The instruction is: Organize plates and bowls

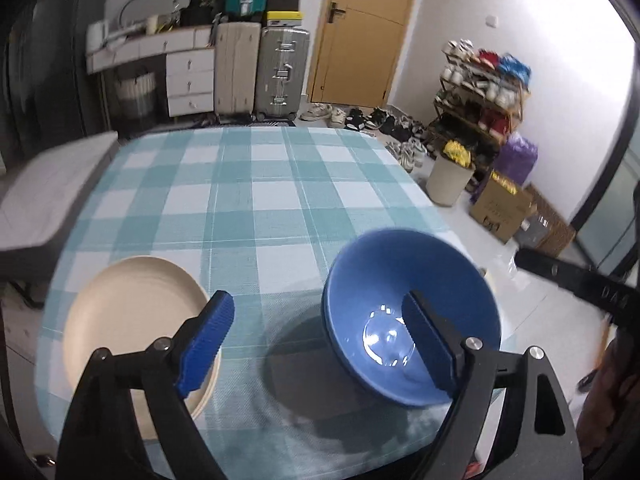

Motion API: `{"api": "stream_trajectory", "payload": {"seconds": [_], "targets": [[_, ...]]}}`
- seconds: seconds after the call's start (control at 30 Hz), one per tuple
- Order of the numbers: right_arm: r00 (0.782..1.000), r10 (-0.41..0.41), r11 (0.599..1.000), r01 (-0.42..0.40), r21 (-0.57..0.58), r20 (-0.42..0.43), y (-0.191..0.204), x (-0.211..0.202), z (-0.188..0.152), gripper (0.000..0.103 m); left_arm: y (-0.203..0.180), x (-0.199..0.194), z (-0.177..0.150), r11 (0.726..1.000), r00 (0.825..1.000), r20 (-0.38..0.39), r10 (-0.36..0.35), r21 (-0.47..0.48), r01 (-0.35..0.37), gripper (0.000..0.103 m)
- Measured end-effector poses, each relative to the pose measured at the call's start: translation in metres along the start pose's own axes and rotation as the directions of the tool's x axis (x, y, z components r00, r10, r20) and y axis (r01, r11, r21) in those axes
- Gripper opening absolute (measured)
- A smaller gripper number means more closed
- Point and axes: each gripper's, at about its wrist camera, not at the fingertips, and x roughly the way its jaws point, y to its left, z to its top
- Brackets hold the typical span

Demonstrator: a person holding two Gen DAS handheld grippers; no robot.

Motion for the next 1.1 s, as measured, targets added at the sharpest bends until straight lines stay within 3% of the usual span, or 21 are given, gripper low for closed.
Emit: {"api": "stream_trajectory", "payload": {"seconds": [0.07, 0.13, 0.2, 0.23, 0.3, 0.33, 0.4, 0.47, 0.6, 0.7, 0.93, 1.1], "targets": [[0.999, -0.003, 1.000, 0.005, -0.031, 0.053, 0.010, -0.007, -0.009, 0.018, -0.003, -0.002, -0.007, 0.999, 0.999, 0.014, 0.036, 0.016, -0.037, 0.094], [0.994, -0.004, 0.998, 0.012, -0.067, 0.114, 0.021, -0.015, -0.019, 0.033, -0.005, -0.006, -0.013, 0.996, 0.995, 0.042, 0.092, 0.009, -0.092, 0.096], [0.984, 0.007, 0.997, 0.008, -0.080, 0.181, 0.028, -0.025, -0.030, 0.059, -0.008, -0.011, -0.017, 0.989, 0.986, 0.079, 0.146, 0.018, -0.148, 0.097], [0.975, 0.023, 0.997, -0.006, -0.081, 0.221, 0.031, -0.031, -0.036, 0.063, -0.009, -0.013, -0.019, 0.983, 0.979, 0.103, 0.176, 0.029, -0.180, 0.097], [0.961, 0.068, 0.996, -0.048, -0.080, 0.269, 0.034, -0.041, -0.047, 0.085, -0.010, -0.020, -0.026, 0.969, 0.959, 0.154, 0.238, 0.032, -0.245, 0.102], [0.952, 0.090, 0.995, -0.071, -0.076, 0.294, 0.035, -0.046, -0.053, 0.090, -0.007, -0.024, -0.028, 0.967, 0.955, 0.163, 0.249, 0.019, -0.256, 0.103], [0.934, 0.117, 0.992, -0.096, -0.080, 0.339, 0.037, -0.056, -0.064, 0.094, 0.001, -0.033, -0.033, 0.973, 0.957, 0.176, 0.229, -0.016, -0.230, 0.103], [0.923, 0.126, 0.990, -0.092, -0.111, 0.363, 0.043, -0.063, -0.074, 0.099, 0.009, -0.040, -0.036, 0.968, 0.953, 0.171, 0.252, -0.058, -0.245, 0.103], [0.918, 0.059, 0.987, 0.004, -0.158, 0.393, 0.055, -0.067, -0.090, 0.102, 0.020, -0.057, -0.047, 0.969, 0.952, 0.199, 0.234, -0.133, -0.210, 0.103], [0.928, 0.034, 0.985, 0.032, -0.171, 0.371, 0.062, -0.062, -0.098, 0.102, 0.019, -0.058, -0.049, 0.971, 0.952, 0.203, 0.229, -0.118, -0.208, 0.103], [0.942, -0.013, 0.988, 0.064, -0.141, 0.335, 0.064, -0.053, -0.111, 0.102, 0.019, -0.045, -0.057, 0.976, 0.974, 0.093, 0.205, -0.096, -0.196, 0.103], [0.947, -0.027, 0.991, 0.068, -0.117, 0.320, 0.062, -0.055, -0.113, 0.102, 0.007, -0.043, -0.061, 0.980, 0.978, 0.080, 0.193, -0.055, -0.189, 0.103]]}}
